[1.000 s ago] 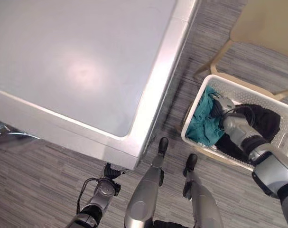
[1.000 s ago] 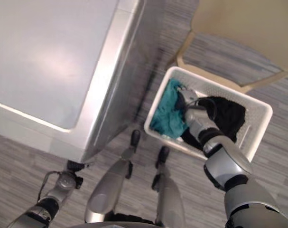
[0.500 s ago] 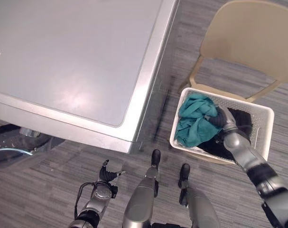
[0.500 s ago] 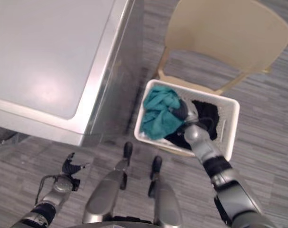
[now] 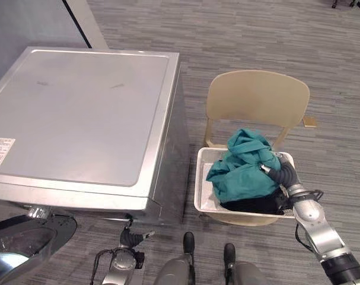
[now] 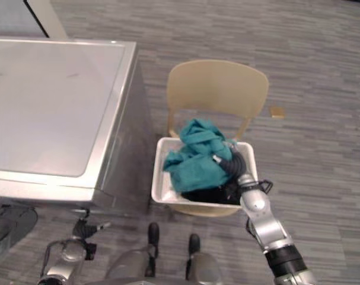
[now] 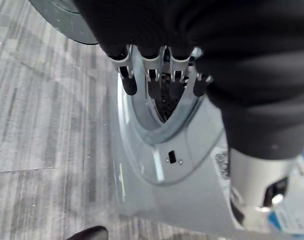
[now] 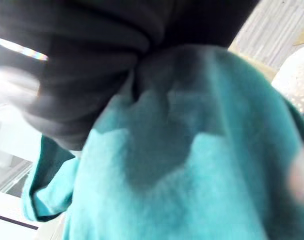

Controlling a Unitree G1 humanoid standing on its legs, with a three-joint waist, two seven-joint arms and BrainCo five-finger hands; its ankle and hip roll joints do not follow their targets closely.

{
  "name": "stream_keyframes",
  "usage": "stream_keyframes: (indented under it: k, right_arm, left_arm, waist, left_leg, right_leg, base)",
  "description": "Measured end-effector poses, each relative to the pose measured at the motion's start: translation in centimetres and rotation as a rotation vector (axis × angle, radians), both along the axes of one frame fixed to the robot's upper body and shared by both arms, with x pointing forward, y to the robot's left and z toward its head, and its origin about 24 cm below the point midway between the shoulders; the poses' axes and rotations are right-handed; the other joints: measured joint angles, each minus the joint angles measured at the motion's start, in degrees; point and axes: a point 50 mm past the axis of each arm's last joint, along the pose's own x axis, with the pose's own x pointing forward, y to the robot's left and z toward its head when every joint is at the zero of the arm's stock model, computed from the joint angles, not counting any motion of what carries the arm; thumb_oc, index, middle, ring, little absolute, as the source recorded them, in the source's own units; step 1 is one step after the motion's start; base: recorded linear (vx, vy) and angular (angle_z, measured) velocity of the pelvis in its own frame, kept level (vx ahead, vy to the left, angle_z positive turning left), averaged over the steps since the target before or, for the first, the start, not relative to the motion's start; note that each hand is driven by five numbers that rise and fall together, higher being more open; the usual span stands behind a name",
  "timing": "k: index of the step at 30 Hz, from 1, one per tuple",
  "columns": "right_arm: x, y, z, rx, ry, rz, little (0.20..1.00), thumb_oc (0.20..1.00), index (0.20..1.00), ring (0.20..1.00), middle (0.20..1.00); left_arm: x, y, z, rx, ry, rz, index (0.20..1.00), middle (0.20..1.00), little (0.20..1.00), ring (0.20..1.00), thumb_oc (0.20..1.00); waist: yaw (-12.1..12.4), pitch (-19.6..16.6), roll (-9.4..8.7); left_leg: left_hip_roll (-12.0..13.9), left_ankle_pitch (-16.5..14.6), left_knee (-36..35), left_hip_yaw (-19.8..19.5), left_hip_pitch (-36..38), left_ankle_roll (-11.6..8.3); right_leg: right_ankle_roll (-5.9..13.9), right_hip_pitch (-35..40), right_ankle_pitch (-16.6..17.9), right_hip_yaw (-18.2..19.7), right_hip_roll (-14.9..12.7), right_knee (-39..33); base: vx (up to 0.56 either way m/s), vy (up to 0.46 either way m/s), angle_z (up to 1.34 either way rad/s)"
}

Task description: Grab the laundry basket,head to the washer,open it,put in the laundry and shut it.

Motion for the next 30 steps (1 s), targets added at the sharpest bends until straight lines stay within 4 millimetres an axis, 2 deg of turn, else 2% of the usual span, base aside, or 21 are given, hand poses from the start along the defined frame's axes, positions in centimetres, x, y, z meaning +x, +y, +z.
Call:
stream_keyframes:
  k: [1, 2, 3, 5, 6, 7, 8, 9, 10, 11, 12, 14, 15, 16, 17, 19, 20, 22, 25, 27, 30]
  right_arm:
    - [-0.5, -0.2, -0.1, 0.003, 0.003, -0.004, 0.2, 0.2, 0.2, 0.2, 0.2]
    - [-0.9, 0.0, 0.1, 0.004, -0.007, 0.009, 0.2, 0.2, 0.2, 0.2, 0.2]
    - [-0.9, 0.3, 0.5, 0.008, -0.025, 0.019, 0.2, 0.2, 0.2, 0.2, 0.2]
    - [-0.1, 1.1, 1.7, 0.027, -0.083, 0.046, 0.2, 0.2, 0.2, 0.2, 0.2]
    - [0.7, 1.2, 2.5, 0.024, -0.114, 0.054, 0.2, 0.2, 0.2, 0.2, 0.2]
    - [0.8, 1.2, 2.6, 0.022, -0.116, 0.052, 0.2, 0.2, 0.2, 0.2, 0.2]
    - [0.8, 1.2, 2.6, 0.021, -0.118, 0.048, 0.2, 0.2, 0.2, 0.2, 0.2]
    - [0.8, 1.1, 2.6, 0.029, -0.117, 0.046, 0.2, 0.2, 0.2, 0.2, 0.2]
    - [0.8, 1.1, 2.5, 0.035, -0.111, 0.049, 0.2, 0.2, 0.2, 0.2, 0.2]
    - [0.7, 1.1, 2.4, 0.042, -0.107, 0.05, 0.2, 0.2, 0.2, 0.2, 0.2]
    - [0.7, 1.1, 2.5, 0.038, -0.108, 0.055, 0.2, 0.2, 0.2, 0.2, 0.2]
    - [0.7, 1.1, 2.5, 0.052, -0.101, 0.058, 0.2, 0.2, 0.2, 0.2, 0.2]
    - [0.7, 1.2, 2.9, 0.054, -0.114, 0.072, 0.2, 0.2, 0.2, 0.2, 0.2]
    - [0.9, 1.3, 3.2, 0.05, -0.125, 0.083, 0.2, 0.2, 0.2, 0.2, 0.2]
    - [1.1, 1.9, 4.0, 0.053, -0.146, 0.118, 0.2, 0.2, 0.2, 0.2, 0.2]
    - [1.2, 2.6, 4.4, 0.069, -0.151, 0.159, 0.2, 0.2, 0.2, 0.2, 0.2]
    - [1.3, 3.0, 4.4, 0.063, -0.142, 0.194, 0.2, 0.2, 0.2, 0.2, 0.2]
    - [1.3, 3.5, 4.5, 0.058, -0.136, 0.23, 0.2, 0.2, 0.2, 0.2, 0.2]
    - [1.5, 4.5, 4.6, 0.074, -0.124, 0.286, 0.2, 0.2, 0.2, 0.2, 0.2]
    - [1.5, 6.6, 4.6, 0.085, -0.111, 0.371, 0.2, 0.2, 0.2, 0.2, 0.2]
    - [1.8, 8.6, 5.5, 0.101, -0.139, 0.438, 0.2, 0.2, 0.2, 0.2, 0.2]
  left_arm:
    - [0.4, -0.2, 0.4, -0.005, -0.024, -0.008, 1.0, 1.0, 1.0, 1.0, 1.0]
    - [0.9, -0.2, 1.4, -0.007, -0.079, -0.02, 1.0, 1.0, 1.0, 1.0, 1.0]
    - [1.1, -0.2, 1.8, -0.007, -0.108, -0.025, 1.0, 1.0, 1.0, 1.0, 1.0]
    - [1.3, 0.0, 2.7, 0.003, -0.147, -0.043, 1.0, 1.0, 1.0, 1.0, 1.0]
    - [1.5, -0.5, 2.7, -0.012, -0.151, -0.049, 1.0, 1.0, 1.0, 1.0, 1.0]
    - [1.5, -0.7, 2.8, -0.015, -0.157, -0.057, 1.0, 1.0, 1.0, 1.0, 1.0]
    - [1.7, -0.9, 3.4, -0.025, -0.189, -0.063, 1.0, 1.0, 1.0, 1.0, 1.0]
    - [2.2, -1.0, 4.1, -0.027, -0.225, -0.078, 1.0, 1.0, 1.0, 1.0, 1.0]
    - [2.1, -1.3, 4.1, -0.031, -0.225, -0.093, 1.0, 1.0, 1.0, 1.0, 1.0]
    - [2.1, -1.4, 3.9, -0.032, -0.213, -0.104, 1.0, 1.0, 1.0, 1.0, 1.0]
    - [2.2, -1.6, 4.2, -0.036, -0.222, -0.117, 1.0, 1.0, 1.0, 1.0, 1.0]
    - [3.2, -2.2, 5.6, -0.043, -0.285, -0.167, 1.0, 1.0, 1.0, 1.0, 1.0]
    - [4.7, -3.0, 7.3, -0.046, -0.375, -0.229, 1.0, 1.0, 1.0, 1.0, 1.0]
    - [5.2, -3.3, 8.0, -0.048, -0.404, -0.246, 1.0, 1.0, 1.0, 1.0, 1.0]
    - [6.4, -4.0, 9.7, -0.041, -0.484, -0.298, 1.0, 1.0, 1.0, 1.0, 1.0]
    - [7.7, -5.0, 11.6, -0.044, -0.57, -0.349, 1.0, 1.0, 1.0, 1.0, 1.0]
    - [8.6, -6.2, 12.6, -0.052, -0.611, -0.406, 1.0, 1.0, 1.0, 1.0, 1.0]
    - [9.5, -8.1, 13.8, -0.064, -0.659, -0.483, 1.0, 1.0, 1.0, 1.0, 1.0]
    - [10.3, -10.6, 14.8, -0.063, -0.691, -0.601, 1.0, 1.0, 1.0, 1.0, 1.0]
    - [10.8, -12.7, 15.8, -0.036, -0.722, -0.707, 1.0, 1.0, 1.0, 1.0, 1.0]
    - [11.2, -13.8, 17.0, -0.024, -0.768, -0.755, 1.0, 1.0, 1.0, 1.0, 1.0]
  waist:
    - [-0.2, -0.1, 0.38]
    - [0.7, -0.3, 0.29]
    - [0.9, -0.5, 0.23]
    - [3.7, -1.6, -0.3]
    - [4.1, -1.8, 2.22]
    - [4.6, -2.1, 3.17]
    - [5.1, -2.4, 3.87]
    - [4.7, -2.3, 3.55]
    - [5.2, -2.5, 4.03]
    - [5.8, -2.5, 2.9]
    - [5.6, -2.5, 1.98]
    - [3.8, -2.5, -0.05]
    - [3.5, -2.5, -1.52]
    - [3.4, -2.4, -1.68]
    - [2.7, -2.4, -1.67]
    - [1.7, -2.4, -1.8]
    - [0.0, -2.5, -1.72]
    - [-0.6, -2.6, -1.5]
    - [-1.5, -2.8, -0.99]
    - [-1.4, -3.0, -1.6]
    - [-1.7, -3.5, -1.53]
  left_leg:
    - [0.1, 0.3, 0.5, -1.0, -0.3, 0.14]
    - [0.0, 0.8, 1.7, -1.9, -1.2, 0.02]
    - [0.0, 0.1, 2.6, -2.9, -2.1, 0.29]
    - [0.0, 2.3, 3.2, -2.8, -4.8, -1.1]
    - [1.6, 4.5, 3.0, -5.0, -6.8, -2.6]
    - [2.6, 5.6, 2.8, -6.2, -7.4, -3.53]
    - [3.5, 7.9, 2.5, -8.0, -9.0, -6.27]
    - [3.9, 9.2, 1.9, -8.2, -9.7, -7.68]
    - [4.8, 5.7, 1.2, -7.6, -9.7, -8.5]
    - [4.8, -0.8, 1.9, -6.9, -11.1, -8.17]
    - [4.5, -3.7, 2.2, -5.0, -11.9, -7.71]
    - [2.3, -4.0, 5.7, -3.1, -13.5, -7.57]
    - [0.8, -4.9, 9.0, -3.1, -11.7, -7.72]
    - [0.8, -5.9, 10.5, -3.2, -10.6, -8.01]
    - [0.8, -7.8, 13.5, -3.2, -8.4, -7.77]
    - [1.8, -9.6, 13.2, -3.1, -4.6, -7.92]
    - [2.3, -10.4, 12.2, -1.7, -1.7, -7.97]
    - [3.1, -10.6, 8.6, -1.0, 2.2, -7.59]
    - [3.2, -8.9, 3.5, -1.2, 3.9, -5.07]
    - [2.5, -7.4, 0.7, -1.6, 4.8, -3.05]
    - [1.0, -6.9, -0.2, -1.3, 5.2, -2.42]
  right_leg:
    - [0.18, -0.4, -2.4, 1.8, 0.6, 4.7]
    - [1.03, -0.8, -6.2, 5.1, 2.2, 12.9]
    - [0.75, -0.6, -7.4, 5.9, 2.4, 14.2]
    - [-1.4, 0.3, -10.6, 5.7, 2.1, 9.3]
    - [-2.61, 0.9, -10.0, 4.0, 4.4, 5.5]
    - [-3.83, 0.4, -9.2, 3.3, 5.9, 5.1]
    - [-5.28, -0.4, -8.5, 3.2, 8.5, 5.3]
    - [-7.07, -0.9, -8.3, 1.8, 8.4, 4.8]
    - [-8.66, -1.9, -7.5, 1.1, 9.6, 5.9]
    - [-10.62, -3.0, -6.6, -0.7, 9.2, 6.0]
    - [-11.53, -3.7, -5.1, -2.5, 7.9, 5.5]
    - [-11.56, -3.7, -2.6, -5.6, 5.1, 2.2]
    - [-11.39, -2.8, 0.8, -6.6, 3.4, -1.9]
    - [-11.29, -2.5, 1.8, -6.9, 3.2, -3.1]
    - [-11.01, -1.8, 3.4, -7.6, 3.0, -5.6]
    - [-10.82, -1.4, 4.7, -9.7, 2.5, -7.2]
    - [-10.07, -0.3, 5.3, -11.3, 2.3, -9.0]
    - [-8.32, 0.3, 5.9, -12.6, 2.7, -10.7]
    - [-6.49, 0.1, 7.4, -14.1, 3.6, -12.3]
    - [-5.64, 0.0, 8.0, -13.0, 3.7, -12.0]
    - [-5.09, -0.8, 8.4, -10.8, 2.6, -11.1]
  base:
    - [-0.26, -0.296, 0.67]
    - [-0.22, -0.242, 0.69]
    - [-0.13, -0.146, 0.48]
    - [-0.29, -0.25, 0.2]
    - [-0.48, -0.369, 0.36]
    - [-0.48, -0.306, 0.66]
    - [-0.22, -0.128, 0.72]
    - [-0.24, -0.092, 0.74]
    - [-0.32, -0.081, 0.71]
    - [-0.41, -0.093, 0.52]
    - [-0.3, -0.059, 0.73]
    - [-0.18, -0.017, 0.92]
    - [-0.19, -0.02, 0.74]
    - [-0.17, 0.0, 0.69]
    - [-0.04, 0.045, 0.5]
    - [0.0, 0.067, 0.61]
    - [0.03, 0.065, 0.73]
    - [0.05, 0.08, 0.53]
    - [0.09, 0.111, 0.2]
    - [0.08, 0.15, 0.07]
    - [0.04, 0.086, -0.01]
